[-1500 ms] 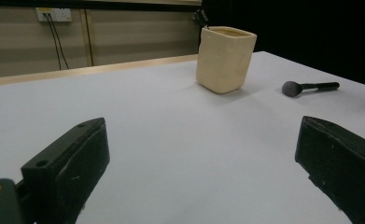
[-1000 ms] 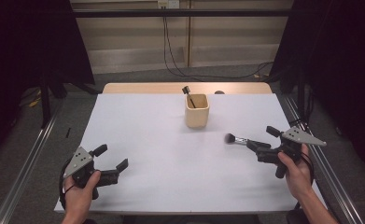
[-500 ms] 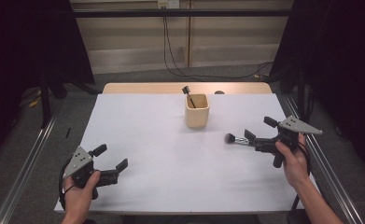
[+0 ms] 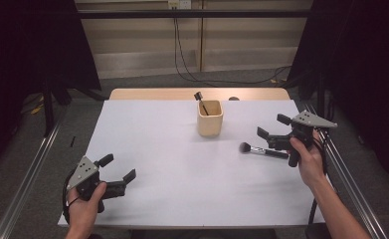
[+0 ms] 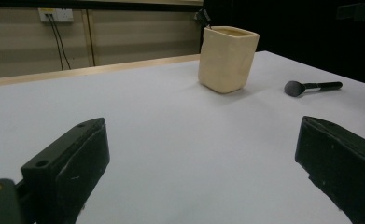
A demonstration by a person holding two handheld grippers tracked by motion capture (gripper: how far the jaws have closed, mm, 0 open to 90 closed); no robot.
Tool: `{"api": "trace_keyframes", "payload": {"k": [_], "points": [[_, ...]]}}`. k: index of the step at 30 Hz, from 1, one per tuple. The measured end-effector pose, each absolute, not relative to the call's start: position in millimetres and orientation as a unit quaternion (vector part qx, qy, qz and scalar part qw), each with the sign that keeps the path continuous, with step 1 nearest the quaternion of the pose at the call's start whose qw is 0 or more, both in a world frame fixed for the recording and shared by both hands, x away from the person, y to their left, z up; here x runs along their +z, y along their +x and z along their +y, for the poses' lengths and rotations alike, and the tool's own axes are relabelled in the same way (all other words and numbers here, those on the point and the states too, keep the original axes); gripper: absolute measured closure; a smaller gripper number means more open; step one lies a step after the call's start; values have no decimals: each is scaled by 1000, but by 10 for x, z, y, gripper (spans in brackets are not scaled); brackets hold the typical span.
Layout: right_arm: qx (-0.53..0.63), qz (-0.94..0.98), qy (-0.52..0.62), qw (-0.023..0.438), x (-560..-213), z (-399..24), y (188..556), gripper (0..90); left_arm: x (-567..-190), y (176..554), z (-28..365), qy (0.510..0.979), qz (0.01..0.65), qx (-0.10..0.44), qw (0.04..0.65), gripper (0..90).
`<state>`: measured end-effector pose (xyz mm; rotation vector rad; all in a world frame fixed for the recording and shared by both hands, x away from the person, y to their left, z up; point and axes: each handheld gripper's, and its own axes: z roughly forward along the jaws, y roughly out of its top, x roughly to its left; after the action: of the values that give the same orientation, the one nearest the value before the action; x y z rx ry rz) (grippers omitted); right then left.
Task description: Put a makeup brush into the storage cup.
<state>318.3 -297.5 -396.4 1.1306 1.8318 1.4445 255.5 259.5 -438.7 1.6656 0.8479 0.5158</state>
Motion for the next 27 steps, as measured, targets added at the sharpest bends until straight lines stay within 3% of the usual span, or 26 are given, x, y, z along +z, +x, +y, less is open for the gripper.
{"api": "trace_keyframes", "payload": {"k": [27], "points": [[433,756,445,209,-3885,-3042,3605,10,-4389,2552,2608,708,362,219,565,30]]}}
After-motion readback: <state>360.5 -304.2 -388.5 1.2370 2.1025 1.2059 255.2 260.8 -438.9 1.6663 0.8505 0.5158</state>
